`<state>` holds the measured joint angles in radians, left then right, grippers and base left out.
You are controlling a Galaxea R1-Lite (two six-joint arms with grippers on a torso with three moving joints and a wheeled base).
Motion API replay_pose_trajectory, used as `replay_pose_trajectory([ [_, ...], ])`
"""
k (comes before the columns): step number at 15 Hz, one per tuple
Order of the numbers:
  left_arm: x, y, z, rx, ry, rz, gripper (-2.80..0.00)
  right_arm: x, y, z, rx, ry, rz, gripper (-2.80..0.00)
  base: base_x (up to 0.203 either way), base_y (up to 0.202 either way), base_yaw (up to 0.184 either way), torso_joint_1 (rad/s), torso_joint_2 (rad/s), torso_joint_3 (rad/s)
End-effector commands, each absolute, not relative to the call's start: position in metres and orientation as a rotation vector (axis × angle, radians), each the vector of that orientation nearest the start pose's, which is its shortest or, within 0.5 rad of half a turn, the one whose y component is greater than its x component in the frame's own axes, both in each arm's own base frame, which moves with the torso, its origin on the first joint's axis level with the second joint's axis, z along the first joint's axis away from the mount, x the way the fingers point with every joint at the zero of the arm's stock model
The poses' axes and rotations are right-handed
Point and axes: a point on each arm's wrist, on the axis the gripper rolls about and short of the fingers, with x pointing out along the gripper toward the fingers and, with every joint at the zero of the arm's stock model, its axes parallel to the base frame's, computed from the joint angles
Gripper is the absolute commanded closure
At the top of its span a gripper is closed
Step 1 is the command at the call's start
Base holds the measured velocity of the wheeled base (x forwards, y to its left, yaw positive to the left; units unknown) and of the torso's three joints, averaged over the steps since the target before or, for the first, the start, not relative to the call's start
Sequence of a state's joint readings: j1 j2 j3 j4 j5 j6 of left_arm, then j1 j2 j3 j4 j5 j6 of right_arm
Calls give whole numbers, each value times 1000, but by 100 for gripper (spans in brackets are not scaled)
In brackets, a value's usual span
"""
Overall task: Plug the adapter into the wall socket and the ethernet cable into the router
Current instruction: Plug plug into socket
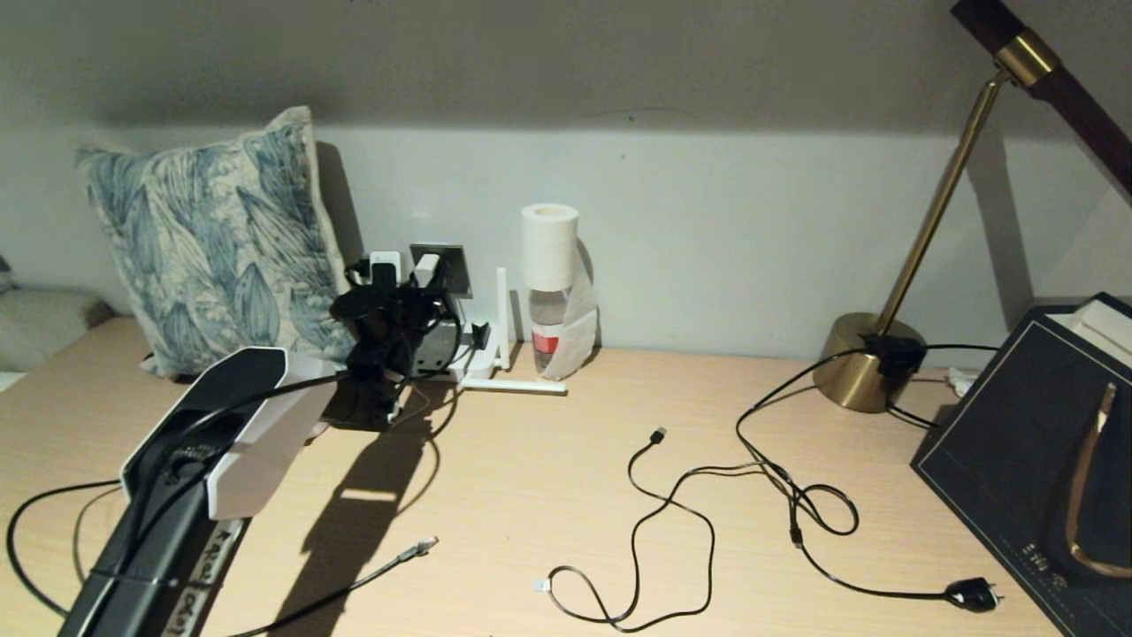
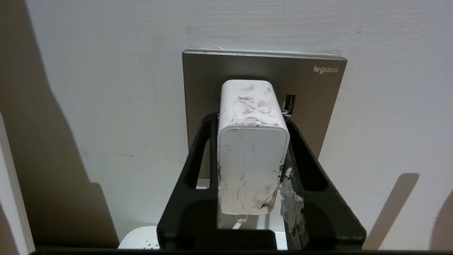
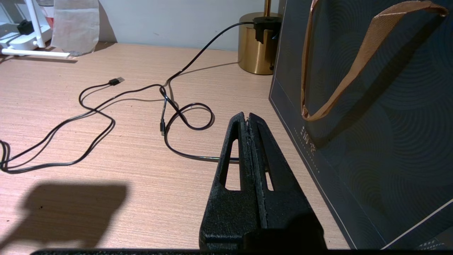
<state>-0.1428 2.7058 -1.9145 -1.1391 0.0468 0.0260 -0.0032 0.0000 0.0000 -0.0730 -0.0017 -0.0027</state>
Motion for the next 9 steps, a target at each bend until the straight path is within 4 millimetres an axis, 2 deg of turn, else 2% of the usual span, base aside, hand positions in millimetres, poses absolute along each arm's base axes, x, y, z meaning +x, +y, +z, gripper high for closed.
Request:
replay_pose_trajectory([
  [1, 541, -77, 82, -6, -336, -91, 0, -21, 0, 76, -3, -48, -5, 0, 0, 0, 0, 0, 0, 0],
  [6, 543, -77, 70, -5, -309, -81, 0, -21, 0, 76, -3, -48, -5, 0, 0, 0, 0, 0, 0, 0],
  [9, 543, -78, 69, -5, -308, -86, 0, -21, 0, 76, -3, -48, -5, 0, 0, 0, 0, 0, 0, 0],
])
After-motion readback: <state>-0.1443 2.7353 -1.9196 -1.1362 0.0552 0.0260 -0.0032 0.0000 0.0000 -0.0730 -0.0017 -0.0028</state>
